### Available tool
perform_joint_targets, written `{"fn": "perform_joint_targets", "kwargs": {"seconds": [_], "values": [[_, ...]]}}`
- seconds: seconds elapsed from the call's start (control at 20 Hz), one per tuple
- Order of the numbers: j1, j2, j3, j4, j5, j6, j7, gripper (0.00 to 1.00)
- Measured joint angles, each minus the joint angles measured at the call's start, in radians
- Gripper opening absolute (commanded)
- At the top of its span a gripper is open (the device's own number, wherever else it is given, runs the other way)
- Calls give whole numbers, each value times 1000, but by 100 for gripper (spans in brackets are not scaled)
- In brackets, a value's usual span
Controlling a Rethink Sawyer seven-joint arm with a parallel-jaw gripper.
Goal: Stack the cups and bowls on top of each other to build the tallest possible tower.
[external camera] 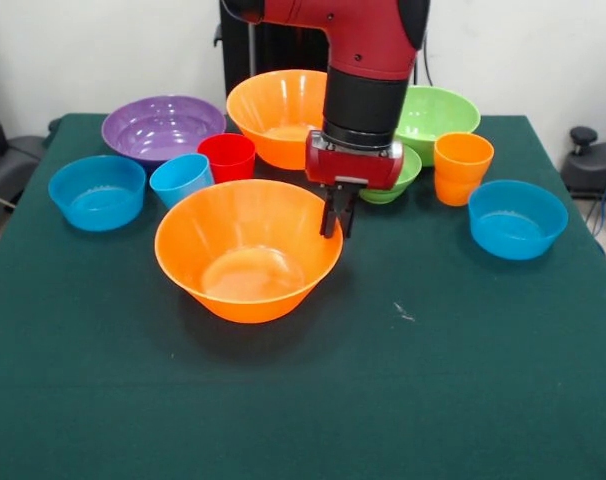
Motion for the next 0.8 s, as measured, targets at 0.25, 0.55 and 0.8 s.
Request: {"fn": "perform_joint_targets", "kwargs": {"seconds": [0.25,0.55,0.8], "values": [[6,11,-6,-6,13,-3,0,100],[11,38,-16,-6,20,-16,0,100],[11,32,-19,16,32,-17,0,100]]}}
